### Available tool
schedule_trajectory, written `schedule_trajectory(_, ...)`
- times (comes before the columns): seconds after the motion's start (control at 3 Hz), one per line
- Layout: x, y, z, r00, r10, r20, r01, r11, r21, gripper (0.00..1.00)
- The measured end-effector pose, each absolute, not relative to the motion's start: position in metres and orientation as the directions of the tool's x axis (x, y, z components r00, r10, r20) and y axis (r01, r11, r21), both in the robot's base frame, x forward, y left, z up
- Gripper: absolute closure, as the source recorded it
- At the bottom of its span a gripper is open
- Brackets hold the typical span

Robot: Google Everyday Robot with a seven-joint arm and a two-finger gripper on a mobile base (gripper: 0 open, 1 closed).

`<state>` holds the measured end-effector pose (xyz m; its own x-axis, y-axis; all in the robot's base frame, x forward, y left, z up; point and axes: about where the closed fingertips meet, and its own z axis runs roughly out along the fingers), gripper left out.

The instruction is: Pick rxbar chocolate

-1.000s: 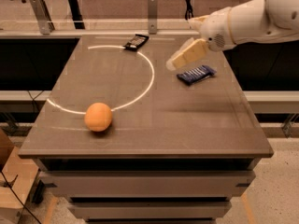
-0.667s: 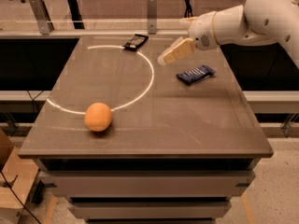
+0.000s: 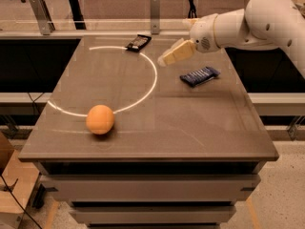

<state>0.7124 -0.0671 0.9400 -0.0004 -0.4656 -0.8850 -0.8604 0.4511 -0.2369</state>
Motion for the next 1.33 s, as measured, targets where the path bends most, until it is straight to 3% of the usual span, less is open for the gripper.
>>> schedule_trajectory(1.33,0.797,-0.018,0.894,-0.045,-0.404,-0.913,-0.834,0.518,-0.188,0.00)
